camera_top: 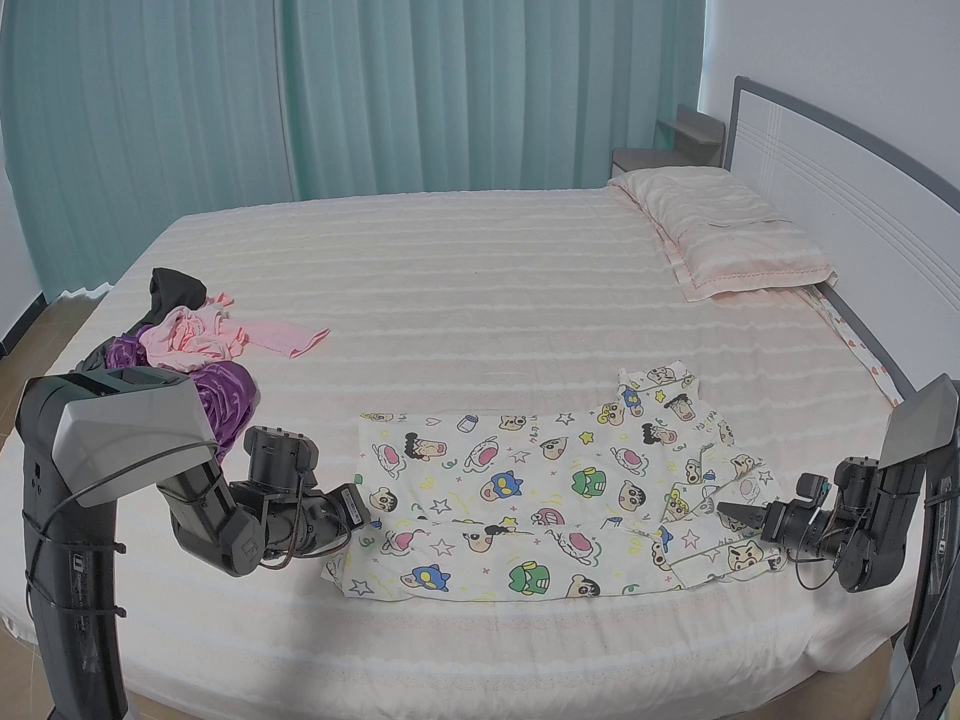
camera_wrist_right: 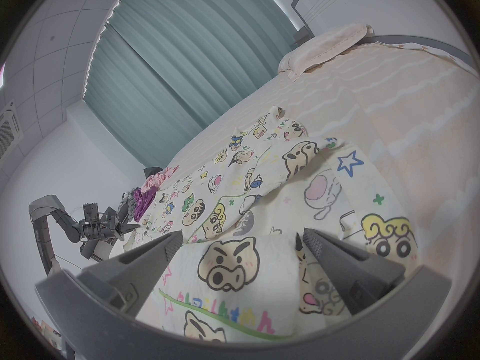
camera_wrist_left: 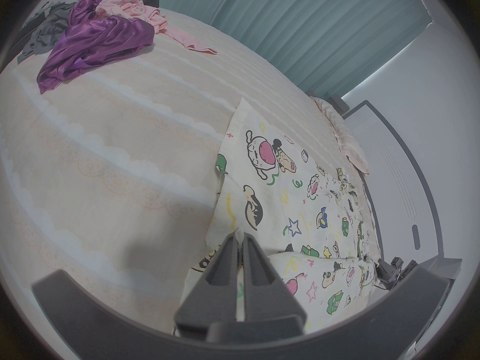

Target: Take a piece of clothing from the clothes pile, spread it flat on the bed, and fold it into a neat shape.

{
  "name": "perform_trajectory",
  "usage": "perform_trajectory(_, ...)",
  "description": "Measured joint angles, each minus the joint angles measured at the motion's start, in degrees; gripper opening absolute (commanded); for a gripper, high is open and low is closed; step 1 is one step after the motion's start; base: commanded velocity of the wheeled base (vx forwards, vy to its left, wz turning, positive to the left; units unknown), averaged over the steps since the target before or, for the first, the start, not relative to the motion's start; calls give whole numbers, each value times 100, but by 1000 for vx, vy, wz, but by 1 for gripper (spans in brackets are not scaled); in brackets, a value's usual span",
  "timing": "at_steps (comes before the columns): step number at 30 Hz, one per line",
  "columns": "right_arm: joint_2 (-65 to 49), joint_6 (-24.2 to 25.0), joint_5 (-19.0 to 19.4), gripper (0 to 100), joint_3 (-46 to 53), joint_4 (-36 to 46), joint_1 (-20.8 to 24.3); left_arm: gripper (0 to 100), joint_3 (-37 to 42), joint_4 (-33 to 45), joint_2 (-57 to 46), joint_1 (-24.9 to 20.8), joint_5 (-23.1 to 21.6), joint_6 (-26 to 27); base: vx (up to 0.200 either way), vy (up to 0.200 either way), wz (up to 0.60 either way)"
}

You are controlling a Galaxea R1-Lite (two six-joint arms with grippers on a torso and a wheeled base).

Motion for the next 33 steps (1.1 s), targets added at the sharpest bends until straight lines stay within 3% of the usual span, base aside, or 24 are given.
perform_trajectory(15,11,20,-139,0,-40,2,13,0,-1,-12,6,-2,6,-5,0,0,0)
perform_trajectory(25,12,226,-744,0,-372,2,102,0,-15,-12,30,-2,68,-10,0,0,0)
perform_trajectory(33,15,246,-777,0,-407,0,185,0,-45,7,46,-22,180,-13,0,0,0)
